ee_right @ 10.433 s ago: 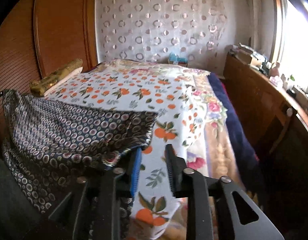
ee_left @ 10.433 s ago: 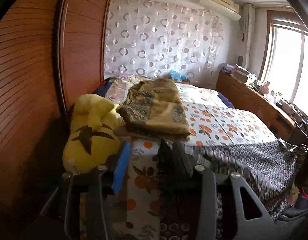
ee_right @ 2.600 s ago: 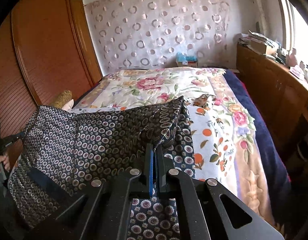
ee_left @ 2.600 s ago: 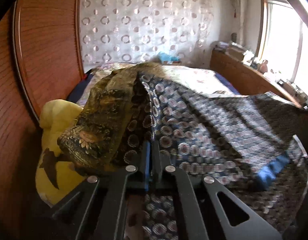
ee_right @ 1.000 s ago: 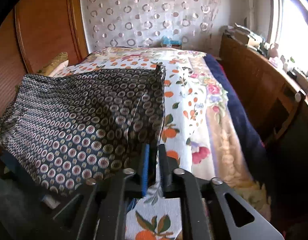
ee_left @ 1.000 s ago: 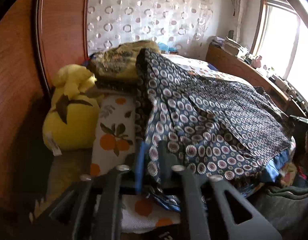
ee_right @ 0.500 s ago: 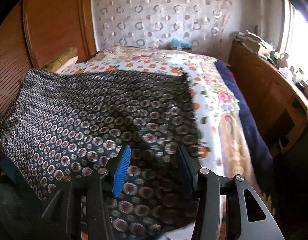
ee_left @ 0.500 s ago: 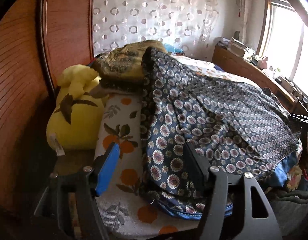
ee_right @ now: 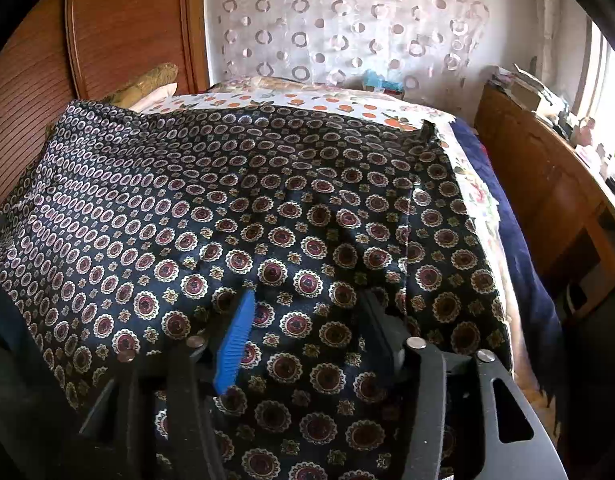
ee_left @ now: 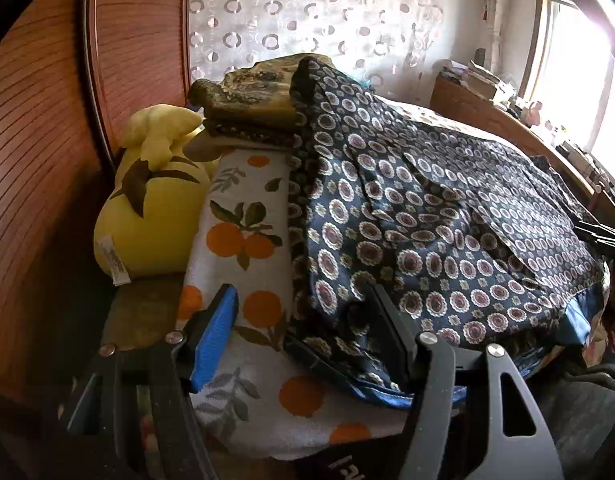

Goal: Fold small clothes

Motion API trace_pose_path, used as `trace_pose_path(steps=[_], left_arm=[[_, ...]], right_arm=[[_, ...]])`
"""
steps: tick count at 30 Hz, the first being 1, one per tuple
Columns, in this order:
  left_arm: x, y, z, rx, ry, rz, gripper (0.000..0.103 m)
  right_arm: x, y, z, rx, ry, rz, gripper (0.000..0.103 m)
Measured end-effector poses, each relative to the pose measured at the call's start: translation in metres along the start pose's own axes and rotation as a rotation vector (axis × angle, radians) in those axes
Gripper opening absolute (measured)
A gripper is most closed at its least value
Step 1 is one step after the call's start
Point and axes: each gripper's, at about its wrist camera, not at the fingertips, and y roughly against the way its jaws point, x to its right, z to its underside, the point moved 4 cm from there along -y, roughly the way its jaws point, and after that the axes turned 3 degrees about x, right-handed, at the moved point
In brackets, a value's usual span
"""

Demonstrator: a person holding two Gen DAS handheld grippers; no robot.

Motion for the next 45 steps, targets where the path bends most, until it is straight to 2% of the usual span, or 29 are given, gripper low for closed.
trace_pose_path(steps=[1, 4, 11, 17, 19, 21, 25, 28, 30, 34, 45], left_arm=[[0.002, 0.001, 0.001, -0.001, -0.004, -0.002, 0.067], [0.006, 0.002, 0.003, 0.002, -0.004, -0.002, 0.067], [0.007, 0.001, 0.002, 0.006, 0.001, -0.008, 0.067], [0.008, 0.001, 0.003, 0.004, 0.0, -0.016, 0.067], [0.008, 0.001, 0.002, 0.004, 0.003, -0.015, 0.064], [0.01, 0.0, 0.003, 0.012, -0.005, -0.028, 0.054], [0.014, 0.0, 0.003, 0.014, -0.017, -0.023, 0.042], [0.015, -0.001, 0.002, 0.013, -0.013, -0.018, 0.024], [0.015, -0.001, 0.002, 0.005, -0.006, 0.013, 0.008], [0.02, 0.004, 0.0, 0.011, -0.004, 0.058, 0.005], [0.049, 0.041, -0.049, 0.196, 0.011, 0.182, 0.005]], right_arm=[[0.002, 0.0, 0.002, 0.008, -0.007, 0.005, 0.065], [0.001, 0.006, 0.01, 0.01, -0.011, -0.004, 0.071], [-0.006, 0.002, 0.011, 0.022, -0.011, 0.001, 0.078], [-0.006, 0.007, 0.014, 0.044, -0.015, 0.006, 0.079], [-0.005, 0.007, 0.015, 0.044, -0.014, 0.004, 0.079], [-0.005, 0.007, 0.015, 0.044, -0.014, 0.003, 0.079], [-0.005, 0.007, 0.015, 0.043, -0.015, 0.004, 0.079], [-0.006, 0.007, 0.015, 0.044, -0.015, 0.003, 0.08], [-0.006, 0.007, 0.015, 0.044, -0.015, 0.003, 0.08], [-0.005, 0.007, 0.015, 0.044, -0.014, 0.002, 0.08], [-0.005, 0.007, 0.016, 0.044, -0.014, 0.002, 0.08]])
